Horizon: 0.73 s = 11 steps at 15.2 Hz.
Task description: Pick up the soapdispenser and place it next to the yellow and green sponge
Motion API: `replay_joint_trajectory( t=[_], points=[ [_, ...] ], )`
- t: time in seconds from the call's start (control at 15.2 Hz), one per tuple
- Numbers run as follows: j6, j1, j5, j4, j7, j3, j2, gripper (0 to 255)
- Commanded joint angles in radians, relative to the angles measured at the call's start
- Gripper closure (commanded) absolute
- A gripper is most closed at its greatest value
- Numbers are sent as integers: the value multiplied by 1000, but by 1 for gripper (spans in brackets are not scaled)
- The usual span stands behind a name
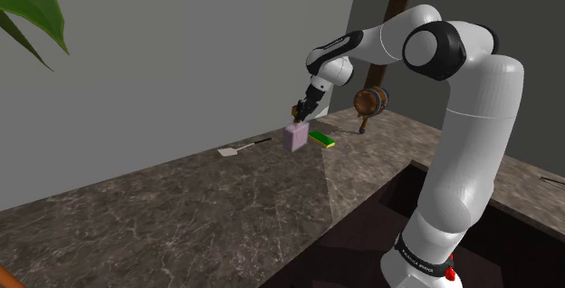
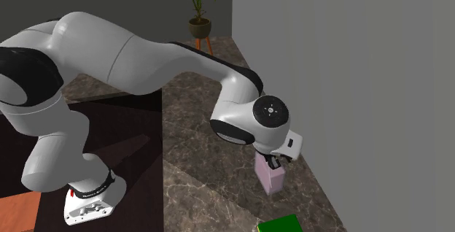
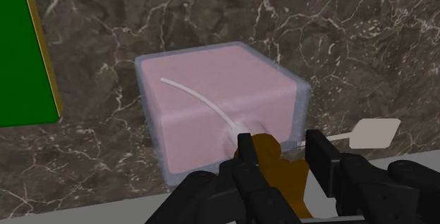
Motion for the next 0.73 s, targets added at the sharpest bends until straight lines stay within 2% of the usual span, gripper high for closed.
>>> replay_joint_trajectory(
  t=[0.0,0.33,0.59,0.66],
  points=[
    [0,0,0,0,0,0,0,0],
    [0,0,0,0,0,0,0,0],
    [-98,-11,-48,34,29,-21,-69,0],
    [-98,-11,-48,34,29,-21,-69,0]
  ],
)
